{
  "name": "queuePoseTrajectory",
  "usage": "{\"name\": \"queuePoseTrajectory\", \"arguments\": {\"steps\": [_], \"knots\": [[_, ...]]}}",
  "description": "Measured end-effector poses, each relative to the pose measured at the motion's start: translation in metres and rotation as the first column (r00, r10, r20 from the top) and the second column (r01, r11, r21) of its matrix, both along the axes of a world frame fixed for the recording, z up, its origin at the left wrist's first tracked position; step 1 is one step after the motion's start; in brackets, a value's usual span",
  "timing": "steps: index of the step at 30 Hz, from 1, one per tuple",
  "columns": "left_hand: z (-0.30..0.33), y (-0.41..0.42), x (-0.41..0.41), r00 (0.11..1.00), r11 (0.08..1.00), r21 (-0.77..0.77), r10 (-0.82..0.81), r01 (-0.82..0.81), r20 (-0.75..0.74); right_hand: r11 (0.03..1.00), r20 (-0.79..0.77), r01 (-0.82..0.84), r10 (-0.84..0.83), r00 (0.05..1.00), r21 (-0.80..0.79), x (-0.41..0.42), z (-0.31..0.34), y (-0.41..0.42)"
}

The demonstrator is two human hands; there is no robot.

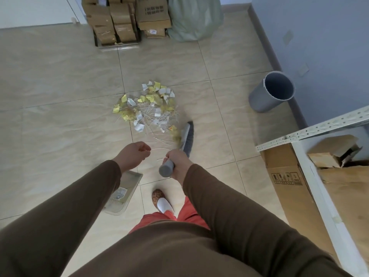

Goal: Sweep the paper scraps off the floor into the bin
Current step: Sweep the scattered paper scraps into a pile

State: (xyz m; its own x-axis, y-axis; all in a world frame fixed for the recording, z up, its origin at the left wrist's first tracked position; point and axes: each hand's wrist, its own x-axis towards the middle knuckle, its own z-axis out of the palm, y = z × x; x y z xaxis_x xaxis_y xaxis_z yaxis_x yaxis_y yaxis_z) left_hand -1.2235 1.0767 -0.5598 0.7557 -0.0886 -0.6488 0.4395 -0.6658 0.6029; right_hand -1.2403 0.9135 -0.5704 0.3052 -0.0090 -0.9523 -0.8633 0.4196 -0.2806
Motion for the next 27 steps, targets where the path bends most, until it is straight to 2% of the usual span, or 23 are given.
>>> {"name": "queuePoseTrajectory", "arguments": {"steps": [8,10,13,16,18,20,24,27], "knots": [[0.012,0.024,0.005,0.999,0.999,0.032,0.031,-0.031,0.021,0.954,0.056,0.150,-0.169,0.984,0.258,0.020,0.027,-0.018],[0.012,0.029,0.007,0.997,0.998,0.014,0.068,-0.068,0.023,0.948,0.037,0.120,-0.137,0.990,0.294,0.011,0.040,-0.032],[0.012,0.029,0.007,0.997,0.997,-0.001,0.081,-0.081,0.016,0.959,-0.028,0.015,-0.007,1.000,0.282,-0.008,0.074,-0.059],[0.011,0.025,0.006,0.995,0.995,-0.022,0.102,-0.101,0.009,0.967,-0.040,-0.223,0.229,0.973,0.125,-0.024,0.110,-0.081],[0.010,0.025,0.004,0.992,0.992,-0.034,0.123,-0.123,-0.002,0.914,-0.016,-0.406,0.406,0.914,-0.005,-0.029,0.126,-0.094],[0.010,0.028,0.002,0.990,0.989,-0.033,0.141,-0.141,-0.009,0.859,0.000,-0.511,0.511,0.860,-0.043,-0.030,0.136,-0.104],[0.012,0.036,-0.003,0.981,0.981,-0.018,0.194,-0.194,-0.001,0.747,-0.057,-0.665,0.664,0.746,-0.004,-0.004,0.130,-0.122],[0.014,0.043,-0.009,0.977,0.977,-0.004,0.212,-0.212,0.018,0.624,-0.128,-0.780,0.778,0.615,0.051,0.039,0.107,-0.119]]}}
